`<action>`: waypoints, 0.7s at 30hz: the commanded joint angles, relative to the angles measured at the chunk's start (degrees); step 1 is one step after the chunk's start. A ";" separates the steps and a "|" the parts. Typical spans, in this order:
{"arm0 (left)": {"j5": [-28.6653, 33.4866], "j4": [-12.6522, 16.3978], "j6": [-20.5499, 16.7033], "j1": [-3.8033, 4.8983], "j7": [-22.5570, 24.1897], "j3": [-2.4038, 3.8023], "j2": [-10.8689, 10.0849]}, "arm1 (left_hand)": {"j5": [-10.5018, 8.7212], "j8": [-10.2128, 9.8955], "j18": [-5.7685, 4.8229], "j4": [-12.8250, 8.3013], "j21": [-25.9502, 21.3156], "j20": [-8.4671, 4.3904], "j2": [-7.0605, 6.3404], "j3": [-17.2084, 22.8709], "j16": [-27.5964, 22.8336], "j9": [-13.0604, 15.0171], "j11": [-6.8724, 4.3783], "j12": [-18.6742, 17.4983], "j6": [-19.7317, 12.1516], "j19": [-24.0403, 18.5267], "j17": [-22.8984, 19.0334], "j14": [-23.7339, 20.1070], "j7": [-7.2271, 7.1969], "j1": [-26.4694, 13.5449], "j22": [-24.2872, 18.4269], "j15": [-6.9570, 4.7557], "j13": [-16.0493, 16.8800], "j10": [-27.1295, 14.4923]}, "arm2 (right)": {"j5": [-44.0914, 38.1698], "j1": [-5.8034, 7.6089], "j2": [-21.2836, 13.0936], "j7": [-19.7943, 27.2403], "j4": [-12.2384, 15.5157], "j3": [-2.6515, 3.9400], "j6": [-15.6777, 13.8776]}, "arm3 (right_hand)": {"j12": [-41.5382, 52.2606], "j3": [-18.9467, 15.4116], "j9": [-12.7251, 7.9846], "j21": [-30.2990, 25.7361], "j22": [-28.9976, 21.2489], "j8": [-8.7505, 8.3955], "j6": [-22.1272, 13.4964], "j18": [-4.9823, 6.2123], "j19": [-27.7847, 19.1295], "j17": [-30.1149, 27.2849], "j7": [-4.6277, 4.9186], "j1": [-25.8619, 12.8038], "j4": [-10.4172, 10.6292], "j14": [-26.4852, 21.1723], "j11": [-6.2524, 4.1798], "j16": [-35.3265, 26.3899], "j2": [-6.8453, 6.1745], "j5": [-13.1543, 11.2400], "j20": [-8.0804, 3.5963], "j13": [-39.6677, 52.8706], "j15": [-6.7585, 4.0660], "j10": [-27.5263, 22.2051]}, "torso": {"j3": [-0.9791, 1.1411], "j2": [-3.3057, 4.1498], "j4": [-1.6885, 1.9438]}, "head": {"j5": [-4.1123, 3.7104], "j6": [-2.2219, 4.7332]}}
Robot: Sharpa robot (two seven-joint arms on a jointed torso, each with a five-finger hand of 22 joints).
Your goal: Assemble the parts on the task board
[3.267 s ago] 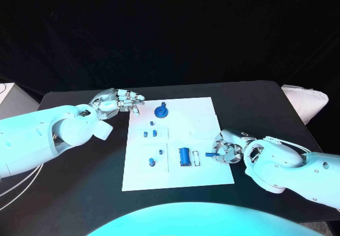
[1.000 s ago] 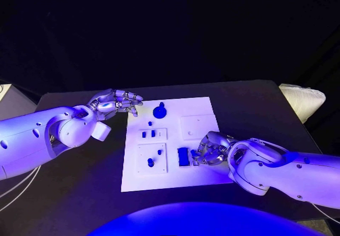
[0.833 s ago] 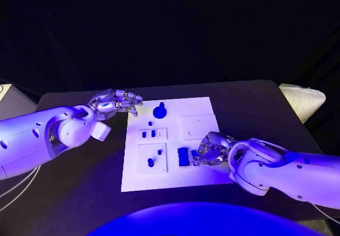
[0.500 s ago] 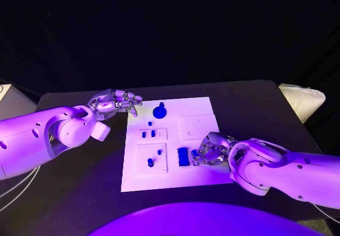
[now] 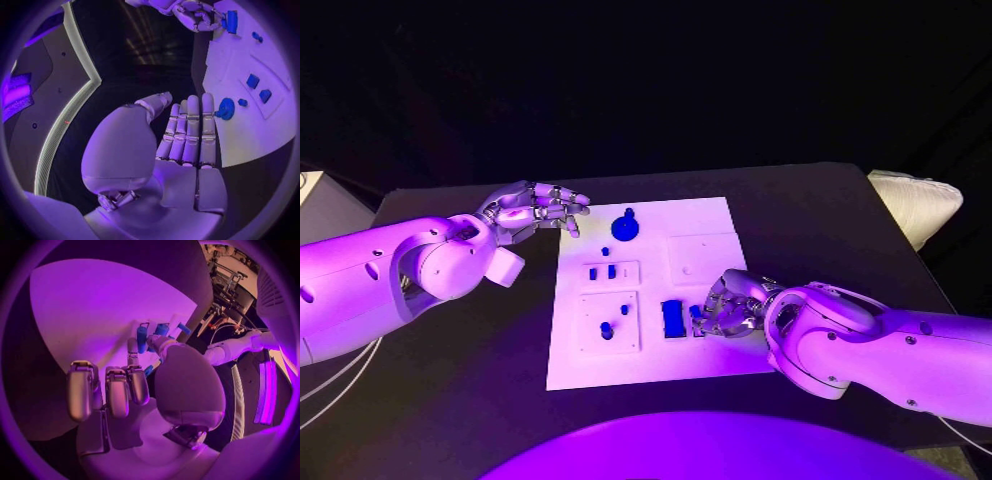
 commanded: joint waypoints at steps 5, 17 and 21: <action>0.31 0.15 0.58 0.03 0.35 0.04 0.02 | 0.23 -0.33 0.73 0.01 -0.29 0.03 0.43 0.08 -0.25 -0.09 0.15 -0.34 0.36 0.26 0.07 0.25 0.14 0.15 -0.05 -0.03 -0.06 0.16 | -0.43 -0.14 -0.06 0.00 0.48 -0.03 0.58 | 0.39 -0.64 0.07 0.51 13.05 0.09 0.56 -1.10 4.54 15.05 0.01 -1.31 0.04 6.08 -0.59 0.23 0.20 0.20 -0.54 11.87 -0.37 3.64 | 0.01 0.00 -0.01 | 0.05 0.01; 0.31 0.10 0.55 0.03 0.33 0.04 0.03 | 0.23 -0.33 0.73 0.01 -0.29 0.03 0.43 0.08 -0.25 -0.09 0.15 -0.34 0.36 0.26 0.07 0.25 0.14 0.15 -0.05 -0.03 -0.06 0.16 | -0.62 -0.16 -0.10 0.06 0.40 -0.03 -0.21 | 0.17 -0.82 0.02 0.19 12.98 0.05 0.49 -1.05 4.49 15.05 0.03 -1.98 0.04 6.08 -0.60 0.23 0.51 0.27 -0.56 11.79 -0.38 3.57 | 0.01 -0.03 -0.02 | 0.03 0.01; 0.31 0.08 0.55 0.03 0.31 0.04 0.05 | 0.23 -0.33 0.73 0.01 -0.29 0.03 0.43 0.08 -0.25 -0.09 0.15 -0.34 0.36 0.26 0.07 0.25 0.14 0.15 -0.05 -0.03 -0.06 0.16 | -0.71 -0.16 -0.10 0.25 0.34 -0.02 -0.71 | -0.30 -2.39 -0.12 -0.43 12.83 -0.10 0.32 -0.95 4.36 15.05 0.21 -4.62 0.11 6.08 -0.43 0.23 0.26 -0.08 -0.50 11.61 -0.25 3.41 | 0.02 0.00 -0.02 | 0.02 0.01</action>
